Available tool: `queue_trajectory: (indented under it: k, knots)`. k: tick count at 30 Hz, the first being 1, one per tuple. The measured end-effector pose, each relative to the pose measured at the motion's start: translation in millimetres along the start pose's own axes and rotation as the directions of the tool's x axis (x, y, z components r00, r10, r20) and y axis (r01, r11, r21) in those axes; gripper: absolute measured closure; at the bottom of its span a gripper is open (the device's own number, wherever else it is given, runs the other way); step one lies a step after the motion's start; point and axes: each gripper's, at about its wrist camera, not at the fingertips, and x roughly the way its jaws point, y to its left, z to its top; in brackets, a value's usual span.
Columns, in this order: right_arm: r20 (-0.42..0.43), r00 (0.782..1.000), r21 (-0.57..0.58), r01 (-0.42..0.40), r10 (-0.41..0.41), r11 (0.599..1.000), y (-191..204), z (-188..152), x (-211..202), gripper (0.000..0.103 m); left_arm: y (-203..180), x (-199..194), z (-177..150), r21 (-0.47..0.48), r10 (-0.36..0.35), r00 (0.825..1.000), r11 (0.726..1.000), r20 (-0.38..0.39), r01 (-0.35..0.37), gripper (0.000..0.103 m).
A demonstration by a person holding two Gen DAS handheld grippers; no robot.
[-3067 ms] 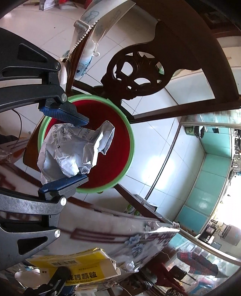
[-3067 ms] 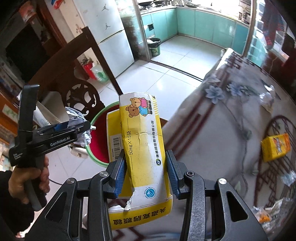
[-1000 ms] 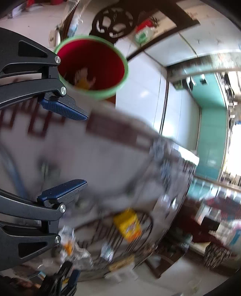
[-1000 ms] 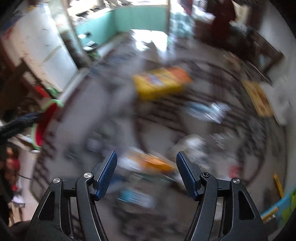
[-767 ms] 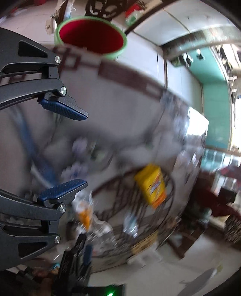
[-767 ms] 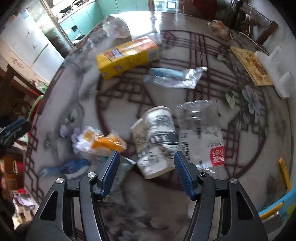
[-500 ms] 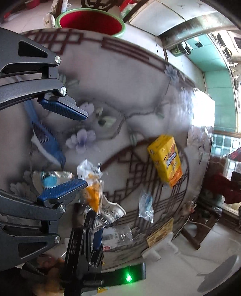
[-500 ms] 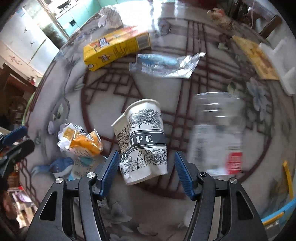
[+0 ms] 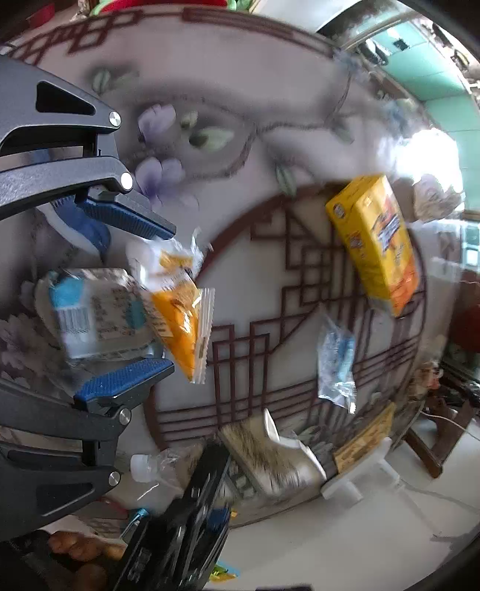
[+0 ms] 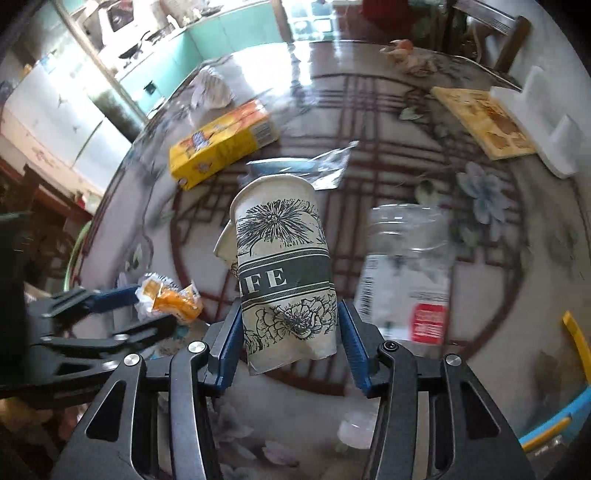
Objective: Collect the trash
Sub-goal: 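Grasp the 'FE' paper cup with the right gripper while the left grasps an orange snack bag, then carry the snack bag and paper cup over the red bucket and release them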
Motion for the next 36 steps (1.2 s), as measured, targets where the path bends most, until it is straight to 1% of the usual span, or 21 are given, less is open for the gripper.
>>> queue_trajectory:
  k: [1, 4, 6, 7, 8, 9, 14, 17, 21, 25, 32, 36]
  knots:
    - [0.000, 1.000, 0.010, 0.001, -0.001, 1.000, 0, 5, -1, 0.055, -2, 4, 2, 0.001, 0.005, 1.000, 1.000, -0.005, -0.005, 0.038]
    - [0.000, 1.000, 0.043, -0.001, 0.001, 0.999, -6, -2, -2, 0.055, -3, 13, 6, -0.007, 0.008, 1.000, 1.000, -0.010, -0.008, 0.038]
    - [0.000, 1.000, 0.058, -0.001, 0.001, 0.998, -10, -2, -3, 0.055, -1, 17, 9, -0.016, -0.003, 1.000, 1.000, -0.014, 0.003, 0.039]
    - [0.002, 1.000, 0.062, -0.001, 0.001, 0.998, -10, -1, -2, 0.055, 0, 18, 9, -0.022, -0.016, 1.000, 1.000, -0.014, 0.016, 0.054]
    - [0.004, 1.000, 0.066, 0.002, -0.003, 0.998, -9, -1, -2, 0.055, 2, 18, 9, -0.023, -0.025, 1.000, 0.999, -0.013, 0.025, 0.074]
    - [0.008, 1.000, 0.070, 0.005, -0.006, 0.998, -9, -2, -4, 0.055, 2, 17, 9, -0.021, -0.027, 1.000, 0.999, -0.009, 0.027, 0.078]
    - [0.032, 0.999, 0.074, 0.002, -0.005, 0.997, -2, -5, -18, 0.055, 7, -2, 9, -0.020, -0.031, 0.998, 0.999, 0.045, 0.032, 0.080]
    - [0.050, 0.999, 0.050, 0.016, -0.019, 0.999, 9, -4, -24, 0.054, 11, -24, 8, -0.021, 0.006, 0.995, 1.000, 0.097, -0.004, 0.080]
    - [0.070, 0.997, 0.032, 0.019, -0.021, 0.999, 22, -1, -30, 0.054, 20, -60, 6, -0.013, 0.051, 0.982, 0.999, 0.179, -0.050, 0.080]
    - [0.083, 0.997, 0.009, 0.011, -0.011, 1.000, 38, 3, -33, 0.054, 37, -92, 1, -0.026, 0.072, 0.969, 0.997, 0.238, -0.067, 0.080]
    - [0.104, 0.995, -0.054, -0.004, 0.009, 0.999, 76, 11, -36, 0.054, 58, -123, -11, -0.051, 0.099, 0.951, 0.995, 0.292, -0.088, 0.080]
    - [0.109, 0.994, -0.082, -0.014, 0.023, 0.997, 96, 14, -36, 0.054, 72, -132, -19, -0.069, 0.110, 0.948, 0.993, 0.299, -0.094, 0.080]
